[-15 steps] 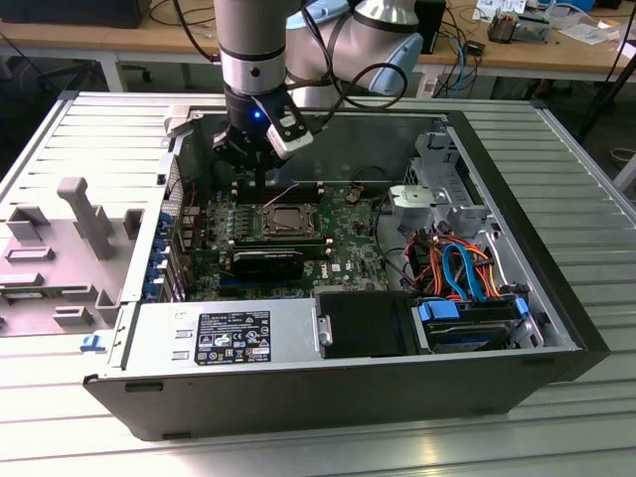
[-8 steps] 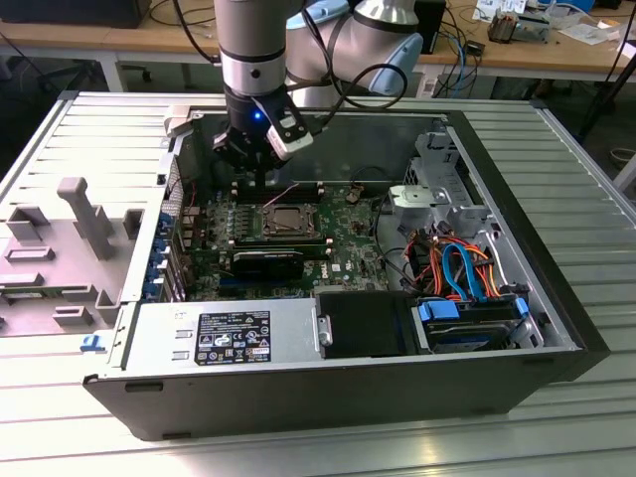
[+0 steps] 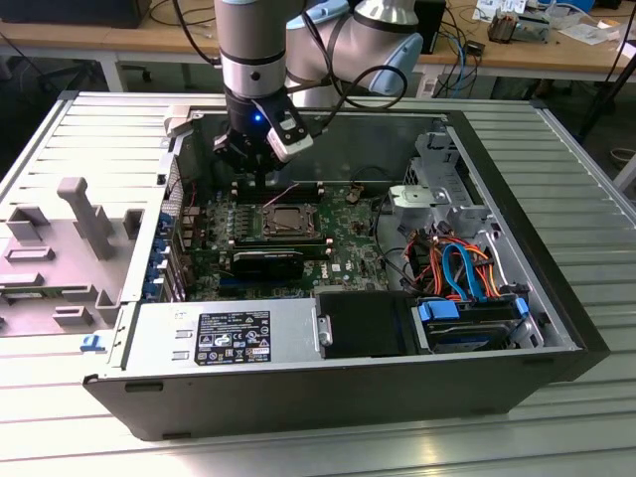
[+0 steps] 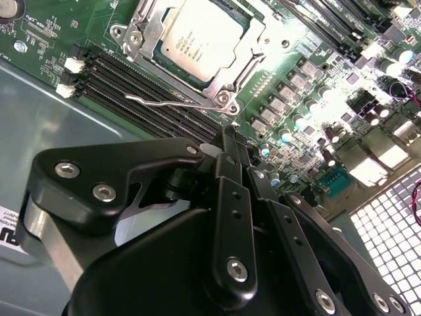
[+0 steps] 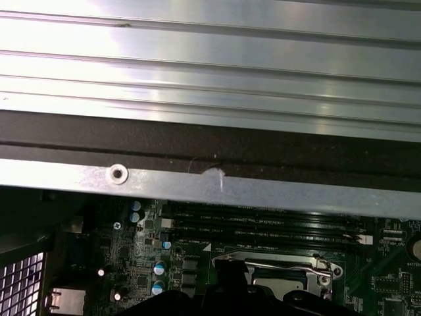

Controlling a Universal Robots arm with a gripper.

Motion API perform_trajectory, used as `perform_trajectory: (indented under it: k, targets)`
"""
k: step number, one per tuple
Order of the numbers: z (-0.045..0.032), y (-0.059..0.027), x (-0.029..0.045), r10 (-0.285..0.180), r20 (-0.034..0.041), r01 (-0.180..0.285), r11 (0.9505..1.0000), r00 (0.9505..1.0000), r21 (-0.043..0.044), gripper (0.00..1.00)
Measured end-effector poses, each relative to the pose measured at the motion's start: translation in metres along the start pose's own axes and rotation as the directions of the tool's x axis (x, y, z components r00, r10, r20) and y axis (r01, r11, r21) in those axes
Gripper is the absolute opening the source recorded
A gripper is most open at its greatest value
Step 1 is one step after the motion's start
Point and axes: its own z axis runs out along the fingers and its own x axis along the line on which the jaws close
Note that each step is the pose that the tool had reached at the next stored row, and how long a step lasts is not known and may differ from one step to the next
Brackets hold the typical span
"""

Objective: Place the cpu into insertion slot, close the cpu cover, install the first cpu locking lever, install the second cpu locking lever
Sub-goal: 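Install the first cpu locking lever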

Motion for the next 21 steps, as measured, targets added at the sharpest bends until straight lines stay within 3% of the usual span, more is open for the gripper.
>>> perform_trajectory:
  k: [21]
  targets:
    - [0.004, -0.0003, -0.0001, 0.0, 0.0001, 0.0, 1.0, 1.0, 0.0, 0.11]
